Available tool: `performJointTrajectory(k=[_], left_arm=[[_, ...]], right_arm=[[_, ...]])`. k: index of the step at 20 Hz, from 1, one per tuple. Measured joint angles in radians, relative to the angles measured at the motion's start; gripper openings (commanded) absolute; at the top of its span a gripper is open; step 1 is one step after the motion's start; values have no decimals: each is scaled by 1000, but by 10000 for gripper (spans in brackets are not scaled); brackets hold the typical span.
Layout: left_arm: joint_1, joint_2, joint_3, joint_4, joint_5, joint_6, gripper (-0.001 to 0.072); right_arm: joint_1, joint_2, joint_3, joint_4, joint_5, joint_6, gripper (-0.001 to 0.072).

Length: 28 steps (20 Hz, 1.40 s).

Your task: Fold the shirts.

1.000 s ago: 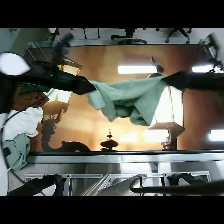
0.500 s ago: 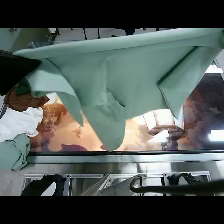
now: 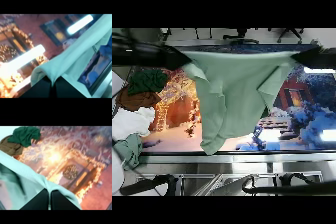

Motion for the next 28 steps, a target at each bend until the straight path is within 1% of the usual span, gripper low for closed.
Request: performJointTrajectory(k=[2, 3, 4, 5, 6, 7, 9, 10, 11, 13, 15, 17, 18, 20, 21, 22, 23, 25, 27, 28], left_arm=[[-15, -158, 0, -2, 31, 9, 30], [-16, -219, 0, -3, 47, 12, 341], [-15, -271, 0, -7, 66, 11, 635], [-12, -314, 0, -9, 84, 11, 675], [-6, -344, 0, -14, 98, 6, 675], [2, -360, 0, -14, 106, 6, 675], [29, -362, 1, -14, 100, 3, 674], [46, -351, 1, -11, 74, -1, 674], [62, -336, 1, -3, 40, -5, 674], [87, -298, -9, 32, -53, -25, 674], [92, -247, -76, 69, -119, -44, 674], [76, -175, -223, 92, -134, -51, 675], [63, -142, -307, 100, -124, -50, 675], [29, -80, -491, 111, -57, -46, 675], [10, -58, -576, 123, -14, -45, 675], [-6, -47, -637, 133, 22, -41, 675], [-24, -41, -697, 145, 59, -38, 675], [-53, -50, -771, 160, 123, -35, 674], [-75, -82, -796, 169, 159, -34, 675], [-85, -103, -796, 172, 170, -34, 674]], right_arm=[[3, -131, -42, 18, -26, -15, 24], [7, -188, -54, 25, -39, -22, 25], [14, -241, -63, 30, -57, -24, 47], [22, -287, -70, 34, -77, -27, 203], [32, -323, -74, 43, -93, -29, 328], [39, -347, -77, 47, -114, -30, 385], [39, -365, -78, 47, -134, -33, 396], [28, -360, -78, 44, -135, -32, 395], [11, -348, -78, 23, -126, -24, 395], [-32, -310, -83, -35, -85, 25, 393], [-72, -262, -126, -125, -39, 79, 392], [-99, -202, -226, -195, -6, 119, 392], [-107, -167, -296, -219, -4, 133, 393], [-116, -95, -452, -248, -29, 153, 396], [-118, -65, -527, -255, -60, 157, 415], [-119, -39, -603, -260, -93, 160, 538], [-121, -23, -665, -260, -122, 164, 552], [-118, -11, -763, -240, -181, 163, 551], [-93, -22, -812, -217, -233, 154, 549], [-72, -33, -827, -208, -266, 150, 525]])
